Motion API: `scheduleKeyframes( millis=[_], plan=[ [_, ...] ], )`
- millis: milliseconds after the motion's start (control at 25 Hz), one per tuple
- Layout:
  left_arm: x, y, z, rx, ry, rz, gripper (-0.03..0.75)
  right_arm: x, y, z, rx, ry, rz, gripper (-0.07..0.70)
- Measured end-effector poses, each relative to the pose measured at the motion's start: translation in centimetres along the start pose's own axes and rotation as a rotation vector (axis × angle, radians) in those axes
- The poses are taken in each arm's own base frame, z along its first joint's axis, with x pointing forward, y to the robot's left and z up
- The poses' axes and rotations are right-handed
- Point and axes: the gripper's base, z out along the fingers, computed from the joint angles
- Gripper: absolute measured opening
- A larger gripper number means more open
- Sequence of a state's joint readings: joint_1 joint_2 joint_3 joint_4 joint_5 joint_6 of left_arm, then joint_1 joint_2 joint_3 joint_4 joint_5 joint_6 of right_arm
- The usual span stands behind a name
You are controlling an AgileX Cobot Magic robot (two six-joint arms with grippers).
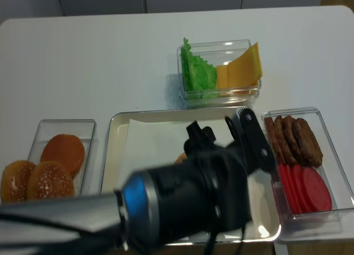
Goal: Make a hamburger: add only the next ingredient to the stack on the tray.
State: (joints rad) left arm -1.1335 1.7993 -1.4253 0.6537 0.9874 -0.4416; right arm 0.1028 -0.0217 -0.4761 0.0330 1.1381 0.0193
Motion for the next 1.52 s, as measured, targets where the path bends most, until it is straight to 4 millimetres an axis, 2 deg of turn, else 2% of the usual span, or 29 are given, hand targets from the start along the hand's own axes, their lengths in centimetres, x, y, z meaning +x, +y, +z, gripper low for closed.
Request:
scheduleKeyframes(
  millis=[120, 320, 520, 720, 920, 1040, 1160, 1320, 1520],
  plan=[
    [0.7, 2.8, 0.3, 0.074, 0.052, -0.076, 0.577, 0.0, 0.0, 0.0, 0.000, 0.000, 0.000, 0.323],
    [1.9, 7.7, -0.4, 0.196, 0.071, -0.217, 0.549, 0.0, 0.0, 0.0, 0.000, 0.000, 0.000, 0.323],
    [4.0, 13.8, -1.0, 0.223, 0.067, -0.427, 0.532, 0.0, 0.0, 0.0, 0.000, 0.000, 0.000, 0.323],
    [7.1, 19.6, -3.3, 0.141, 0.035, -0.597, 0.508, 0.0, 0.0, 0.0, 0.000, 0.000, 0.000, 0.323],
    [10.7, 23.2, -6.1, 0.050, 0.034, -0.726, 0.493, 0.0, 0.0, 0.0, 0.000, 0.000, 0.000, 0.323],
    [13.3, 24.0, -7.7, 0.007, 0.039, -0.788, 0.477, 0.0, 0.0, 0.0, 0.000, 0.000, 0.000, 0.323],
    [16.2, 23.7, -8.9, -0.026, 0.063, -0.839, 0.470, 0.0, 0.0, 0.0, 0.000, 0.000, 0.000, 0.323],
    [19.9, 21.6, -10.6, -0.052, 0.080, -0.881, 0.468, 0.0, 0.0, 0.0, 0.000, 0.000, 0.000, 0.323],
    [23.7, 17.9, -12.6, -0.064, 0.067, -0.921, 0.465, 0.0, 0.0, 0.0, 0.000, 0.000, -0.002, 0.323]
  ],
)
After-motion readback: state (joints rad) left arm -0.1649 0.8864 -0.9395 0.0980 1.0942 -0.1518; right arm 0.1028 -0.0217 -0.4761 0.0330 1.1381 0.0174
